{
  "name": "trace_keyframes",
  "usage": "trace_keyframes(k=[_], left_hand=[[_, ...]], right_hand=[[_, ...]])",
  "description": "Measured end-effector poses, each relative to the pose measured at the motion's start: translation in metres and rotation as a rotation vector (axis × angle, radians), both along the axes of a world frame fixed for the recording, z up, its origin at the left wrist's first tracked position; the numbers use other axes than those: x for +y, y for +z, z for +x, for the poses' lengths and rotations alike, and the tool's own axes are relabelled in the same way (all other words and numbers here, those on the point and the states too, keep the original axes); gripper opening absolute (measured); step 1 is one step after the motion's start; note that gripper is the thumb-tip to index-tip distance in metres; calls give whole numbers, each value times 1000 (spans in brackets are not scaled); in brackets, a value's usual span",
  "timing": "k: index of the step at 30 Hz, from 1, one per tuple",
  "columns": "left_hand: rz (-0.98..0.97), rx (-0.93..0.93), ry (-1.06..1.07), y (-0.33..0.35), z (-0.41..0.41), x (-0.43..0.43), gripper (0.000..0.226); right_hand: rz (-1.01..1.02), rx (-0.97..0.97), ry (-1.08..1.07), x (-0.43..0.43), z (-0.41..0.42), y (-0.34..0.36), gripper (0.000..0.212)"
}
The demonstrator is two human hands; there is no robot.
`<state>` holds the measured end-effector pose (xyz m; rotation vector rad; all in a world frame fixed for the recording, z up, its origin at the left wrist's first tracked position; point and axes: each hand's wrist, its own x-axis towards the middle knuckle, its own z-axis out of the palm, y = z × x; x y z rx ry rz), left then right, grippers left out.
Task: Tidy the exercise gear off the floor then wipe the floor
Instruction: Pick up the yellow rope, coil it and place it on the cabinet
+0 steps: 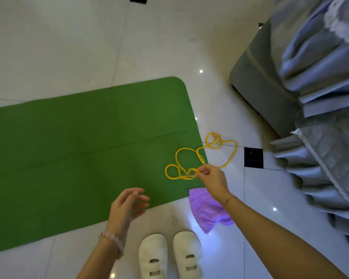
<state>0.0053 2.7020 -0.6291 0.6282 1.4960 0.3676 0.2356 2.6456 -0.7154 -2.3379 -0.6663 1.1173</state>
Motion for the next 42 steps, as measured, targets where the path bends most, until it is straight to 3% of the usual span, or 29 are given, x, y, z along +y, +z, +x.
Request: trace_keyframes(k=[8, 20, 30, 38, 42], left_hand=[[57, -35, 8, 165, 6, 1, 19], [244, -104, -167, 391, 4, -14, 20], [351, -199, -168, 489, -2, -37, 17], [387, -315, -179, 513, 14, -37, 15], [430, -429, -287, 528, 32, -34, 11]], right_hand=[[121, -24, -18, 9, 19, 171, 14], [382, 28, -173, -6, 31, 403, 12], [644, 197, -162, -10, 24, 563, 12], [762, 184, -108, -33, 28, 653, 11], [788, 164, -128, -53, 28, 679, 11]])
